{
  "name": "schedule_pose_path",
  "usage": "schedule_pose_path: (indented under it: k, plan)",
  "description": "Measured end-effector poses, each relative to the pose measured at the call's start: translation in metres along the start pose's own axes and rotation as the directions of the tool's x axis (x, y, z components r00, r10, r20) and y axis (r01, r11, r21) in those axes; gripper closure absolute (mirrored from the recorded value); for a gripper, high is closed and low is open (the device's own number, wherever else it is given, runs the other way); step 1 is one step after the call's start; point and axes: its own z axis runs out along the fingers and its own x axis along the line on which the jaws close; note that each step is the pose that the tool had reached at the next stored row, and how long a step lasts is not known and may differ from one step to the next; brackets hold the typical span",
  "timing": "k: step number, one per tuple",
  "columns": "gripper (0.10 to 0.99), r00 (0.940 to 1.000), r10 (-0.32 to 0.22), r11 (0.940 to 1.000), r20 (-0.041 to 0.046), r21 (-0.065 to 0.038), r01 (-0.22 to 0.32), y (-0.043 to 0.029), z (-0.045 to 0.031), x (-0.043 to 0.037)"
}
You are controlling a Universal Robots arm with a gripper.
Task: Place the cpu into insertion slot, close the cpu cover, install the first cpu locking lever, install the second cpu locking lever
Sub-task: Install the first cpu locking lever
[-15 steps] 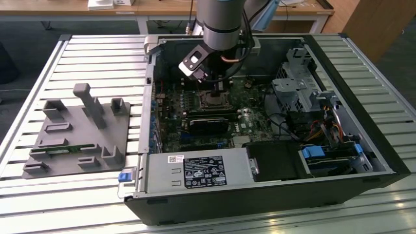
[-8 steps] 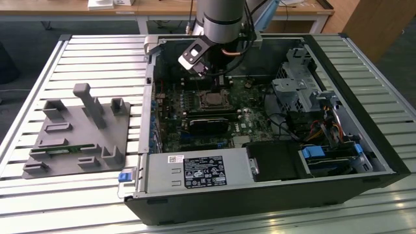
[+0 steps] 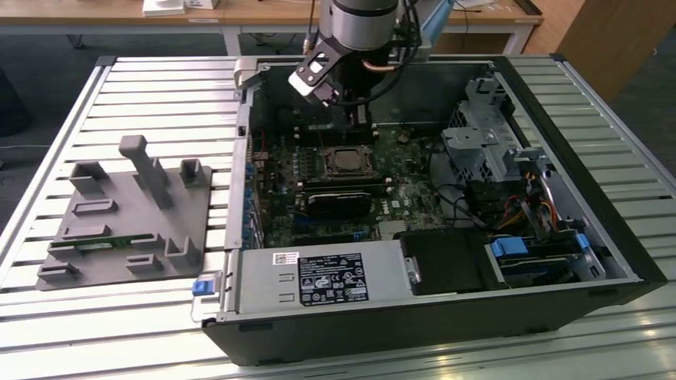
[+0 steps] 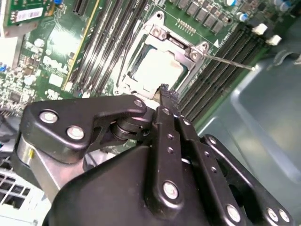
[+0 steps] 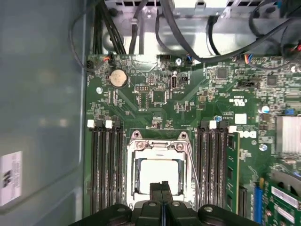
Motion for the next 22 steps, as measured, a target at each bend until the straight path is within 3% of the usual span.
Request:
schedule_pose_path:
  k: [5,8,12,17,22]
  plan:
    - [0.976,1.0,0.0,1.0,0.0,0.0,0.0,0.0003,-0.0131,0.0007]
    - [0.976,0.9999,-0.011,0.9999,-0.0004,0.001,0.011,0.0003,-0.0142,0.0008]
    - [0.976,0.9965,-0.083,0.9965,-0.002,0.004,0.083,0.0003,-0.0143,0.0008]
    - [0.976,0.985,-0.172,0.985,-0.0046,0.009,0.172,0.0003,-0.0143,0.0007]
    - [0.976,0.9653,-0.261,0.9652,-0.0076,0.013,0.261,0.0003,-0.0142,0.0007]
